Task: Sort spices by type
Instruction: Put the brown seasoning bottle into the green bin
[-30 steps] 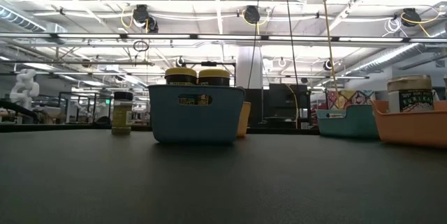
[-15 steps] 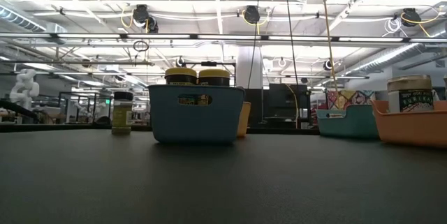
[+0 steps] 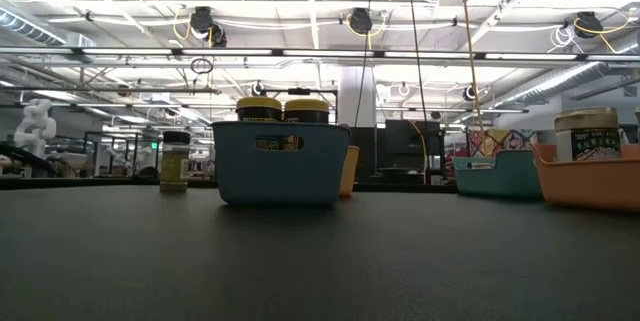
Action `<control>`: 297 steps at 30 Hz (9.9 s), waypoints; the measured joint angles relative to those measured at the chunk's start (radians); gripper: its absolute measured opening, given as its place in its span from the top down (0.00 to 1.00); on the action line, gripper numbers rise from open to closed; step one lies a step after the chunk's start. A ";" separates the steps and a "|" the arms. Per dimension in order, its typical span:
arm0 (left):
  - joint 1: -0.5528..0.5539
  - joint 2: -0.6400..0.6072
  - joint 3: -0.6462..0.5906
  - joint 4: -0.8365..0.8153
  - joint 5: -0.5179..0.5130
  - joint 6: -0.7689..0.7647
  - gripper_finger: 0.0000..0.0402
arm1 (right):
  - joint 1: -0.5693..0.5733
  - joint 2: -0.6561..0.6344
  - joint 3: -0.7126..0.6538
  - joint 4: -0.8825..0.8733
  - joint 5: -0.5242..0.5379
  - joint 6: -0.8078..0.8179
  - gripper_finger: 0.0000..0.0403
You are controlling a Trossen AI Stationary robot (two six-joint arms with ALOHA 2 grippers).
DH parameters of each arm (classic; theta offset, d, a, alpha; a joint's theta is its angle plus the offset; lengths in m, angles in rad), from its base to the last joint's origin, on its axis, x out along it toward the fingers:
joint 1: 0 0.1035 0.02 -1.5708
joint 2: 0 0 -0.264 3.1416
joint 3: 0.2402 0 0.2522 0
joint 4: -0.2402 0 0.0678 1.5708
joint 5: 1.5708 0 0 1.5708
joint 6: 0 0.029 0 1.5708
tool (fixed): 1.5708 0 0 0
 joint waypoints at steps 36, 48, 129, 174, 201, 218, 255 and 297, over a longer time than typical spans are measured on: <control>0.679 -0.210 -0.008 -0.100 0.161 0.348 0.51 | -0.453 -0.460 -0.348 -0.357 -0.510 -0.385 0.50; 0.603 -0.090 -0.008 0.207 0.132 0.173 0.51 | -0.327 -0.767 -0.773 -0.012 -0.509 -0.196 0.51; 0.611 -0.452 -0.197 0.482 -0.358 0.405 0.18 | -0.126 -0.394 -0.527 -0.156 -0.508 -0.230 0.21; 0.677 -0.848 -0.606 0.959 -0.287 0.619 0.18 | -0.132 -0.038 -0.363 -0.253 -0.503 -0.070 0.22; 0.677 -0.848 -0.605 0.937 -0.287 0.618 0.18 | -0.246 -0.393 -0.228 -0.797 -0.501 -0.161 0.62; 0.677 -0.848 -0.605 0.937 -0.287 0.596 0.18 | -0.784 -0.646 -0.266 -1.279 -0.161 0.006 0.62; 0.677 -0.847 -0.605 0.891 -0.287 0.566 0.18 | -1.367 -0.602 -0.678 -0.805 -0.076 0.153 0.60; 0.677 -0.847 -0.605 0.884 -0.287 0.556 0.18 | -1.352 -0.489 -0.706 -0.780 -0.057 0.090 0.44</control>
